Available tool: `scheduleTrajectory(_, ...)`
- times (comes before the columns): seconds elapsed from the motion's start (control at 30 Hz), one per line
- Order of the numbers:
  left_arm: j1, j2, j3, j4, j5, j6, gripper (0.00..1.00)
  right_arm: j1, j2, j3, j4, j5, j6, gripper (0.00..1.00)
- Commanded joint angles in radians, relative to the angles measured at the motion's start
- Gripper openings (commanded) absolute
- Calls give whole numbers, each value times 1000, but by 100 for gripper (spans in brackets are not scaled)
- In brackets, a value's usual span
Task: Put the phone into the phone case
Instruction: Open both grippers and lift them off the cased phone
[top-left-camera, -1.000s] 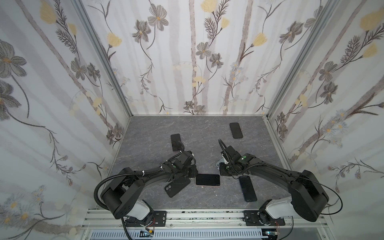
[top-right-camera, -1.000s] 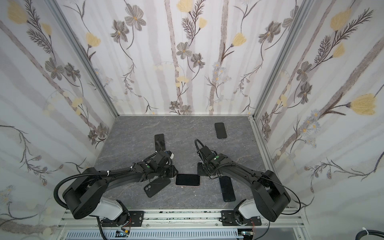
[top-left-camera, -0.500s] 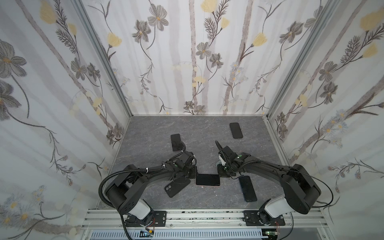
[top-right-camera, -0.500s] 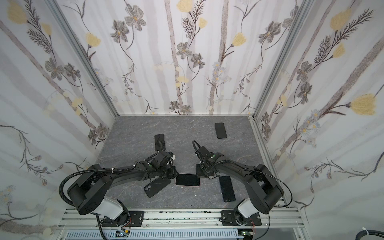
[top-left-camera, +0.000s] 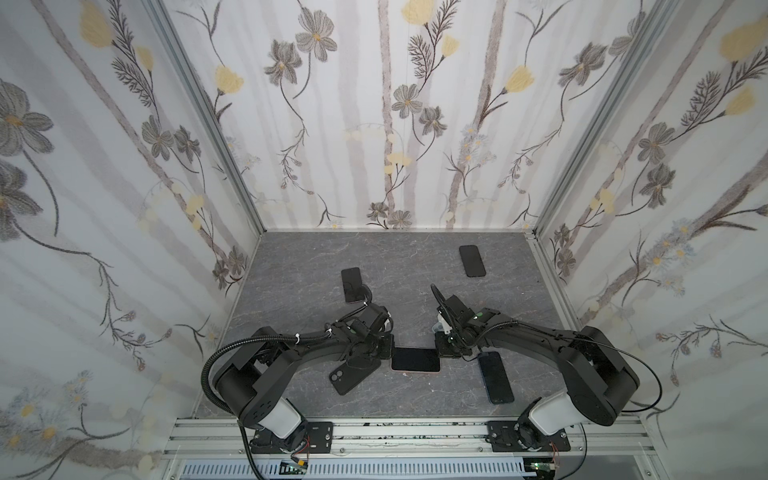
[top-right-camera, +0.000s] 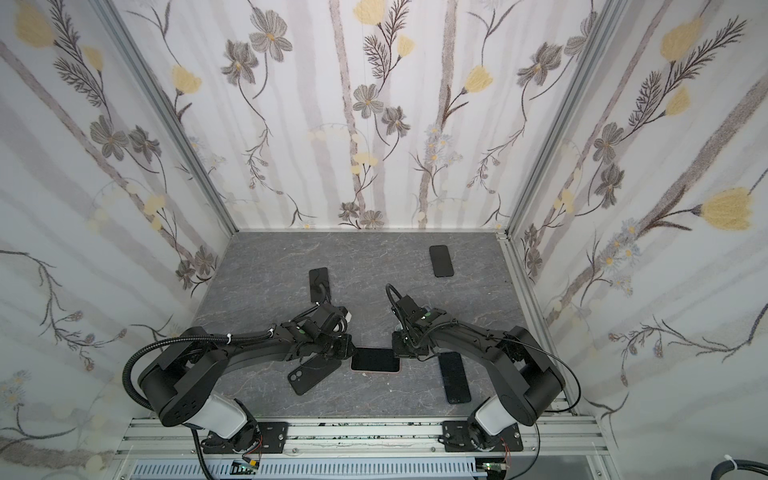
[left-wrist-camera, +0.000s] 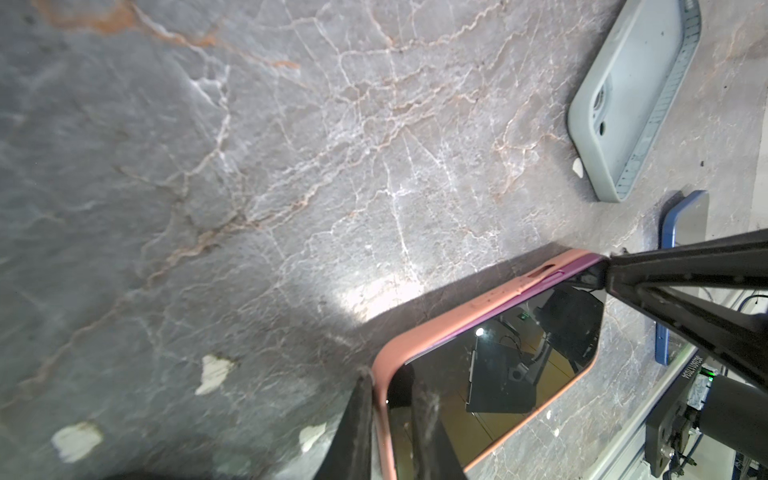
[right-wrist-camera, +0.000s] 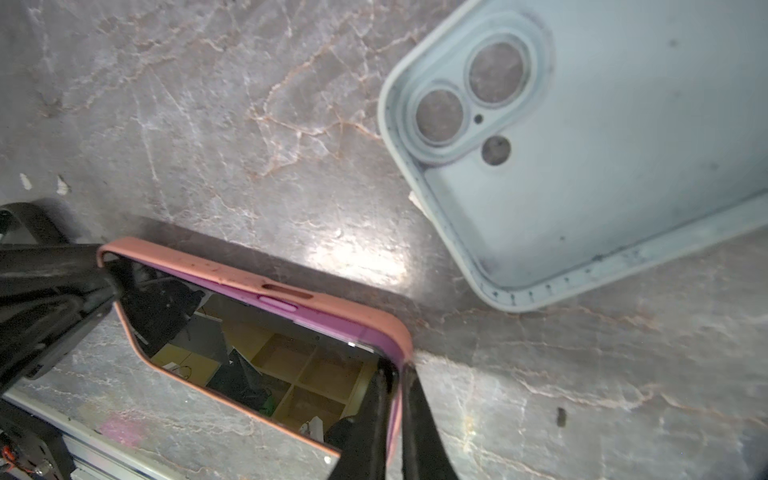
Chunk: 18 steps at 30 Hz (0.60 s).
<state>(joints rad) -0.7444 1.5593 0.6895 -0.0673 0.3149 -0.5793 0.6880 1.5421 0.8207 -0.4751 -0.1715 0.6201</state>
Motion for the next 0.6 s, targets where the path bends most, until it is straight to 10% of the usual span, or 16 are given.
scheduleTrajectory(0.0, 1, 13, -5, 0, -13, 14, 17, 2, 26, -11, -6, 39, 0, 10)
scheduleTrajectory(0.57, 0, 28, -17, 16, -1, 9, 17, 21, 91, -17, -44, 59, -2, 10)
